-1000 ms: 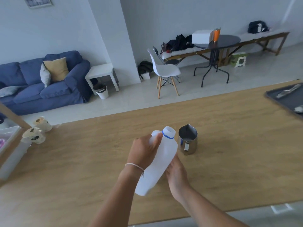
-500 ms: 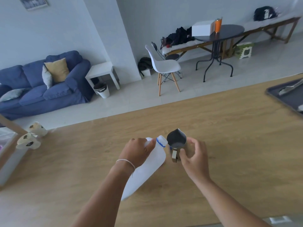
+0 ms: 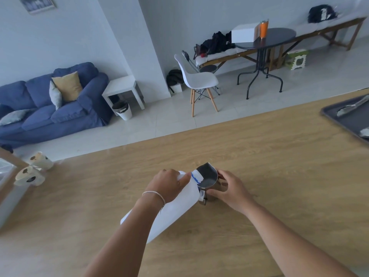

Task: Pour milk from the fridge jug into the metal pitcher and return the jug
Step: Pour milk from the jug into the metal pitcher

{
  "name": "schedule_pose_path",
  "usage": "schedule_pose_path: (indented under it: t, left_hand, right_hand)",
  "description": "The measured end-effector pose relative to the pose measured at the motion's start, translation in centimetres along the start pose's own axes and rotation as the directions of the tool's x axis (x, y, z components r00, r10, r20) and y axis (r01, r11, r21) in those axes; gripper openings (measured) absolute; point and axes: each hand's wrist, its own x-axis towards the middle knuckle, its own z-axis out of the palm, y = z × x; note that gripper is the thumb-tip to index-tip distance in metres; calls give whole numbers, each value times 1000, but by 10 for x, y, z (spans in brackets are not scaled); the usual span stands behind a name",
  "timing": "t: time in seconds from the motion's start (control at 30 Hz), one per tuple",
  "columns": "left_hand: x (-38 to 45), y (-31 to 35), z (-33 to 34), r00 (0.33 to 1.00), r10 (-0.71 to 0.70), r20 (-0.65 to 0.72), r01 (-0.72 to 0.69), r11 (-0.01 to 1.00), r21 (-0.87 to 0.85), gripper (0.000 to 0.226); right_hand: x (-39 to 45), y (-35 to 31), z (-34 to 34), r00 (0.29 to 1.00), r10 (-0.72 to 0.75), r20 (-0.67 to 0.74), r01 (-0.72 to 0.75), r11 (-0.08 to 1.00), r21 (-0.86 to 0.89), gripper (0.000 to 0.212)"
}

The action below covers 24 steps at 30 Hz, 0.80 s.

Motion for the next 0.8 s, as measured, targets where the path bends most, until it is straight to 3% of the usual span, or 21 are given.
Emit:
schedule_pose_path:
  t: [0.47, 0.8]
  left_hand:
    - [5, 6, -12, 997, -10, 77, 4, 996, 84, 63]
    - [8, 11, -17, 995, 7, 103, -19, 993, 118, 61]
  right_hand:
    - [0, -3, 2, 998, -58, -22, 56, 995, -80, 80]
    - [-5, -4, 5, 999, -40, -24, 40, 999, 14, 81]
